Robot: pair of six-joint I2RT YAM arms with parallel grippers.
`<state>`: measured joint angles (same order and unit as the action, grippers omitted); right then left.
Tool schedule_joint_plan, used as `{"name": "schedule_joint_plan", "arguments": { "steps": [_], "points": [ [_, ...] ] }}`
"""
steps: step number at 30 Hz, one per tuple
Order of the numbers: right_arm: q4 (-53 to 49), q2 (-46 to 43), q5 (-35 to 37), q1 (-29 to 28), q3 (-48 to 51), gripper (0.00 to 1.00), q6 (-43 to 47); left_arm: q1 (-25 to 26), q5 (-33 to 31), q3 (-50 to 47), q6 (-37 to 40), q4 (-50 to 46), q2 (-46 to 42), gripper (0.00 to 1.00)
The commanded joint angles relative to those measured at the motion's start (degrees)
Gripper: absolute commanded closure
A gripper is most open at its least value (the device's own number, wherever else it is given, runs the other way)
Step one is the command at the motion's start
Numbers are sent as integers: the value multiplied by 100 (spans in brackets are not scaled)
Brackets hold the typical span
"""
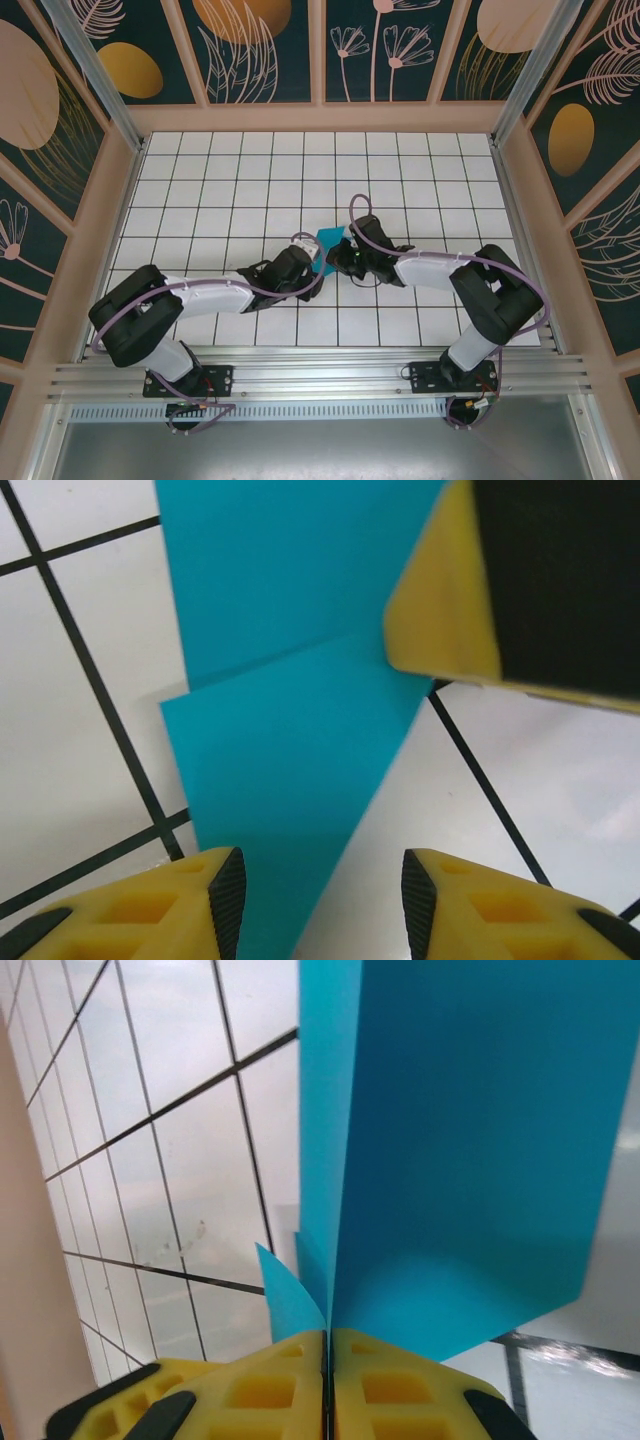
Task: Fold a paper plane with a square sheet of paper (pick it up from the middle)
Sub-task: Fourth fold the wing at the center of the table.
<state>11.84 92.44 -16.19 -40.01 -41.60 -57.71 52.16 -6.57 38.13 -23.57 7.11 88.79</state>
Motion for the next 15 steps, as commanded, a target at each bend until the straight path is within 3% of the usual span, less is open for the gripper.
{"name": "schedule_joint_plan", "arguments": {
  "steps": [1,15],
  "points": [
    [-120,59,-91,7,-172,89,108,46,-143,129,282,3,122,52],
    [-450,185,-121,11,-387,88,282,43,-857,406,212,-228,586,68]
  ]
}}
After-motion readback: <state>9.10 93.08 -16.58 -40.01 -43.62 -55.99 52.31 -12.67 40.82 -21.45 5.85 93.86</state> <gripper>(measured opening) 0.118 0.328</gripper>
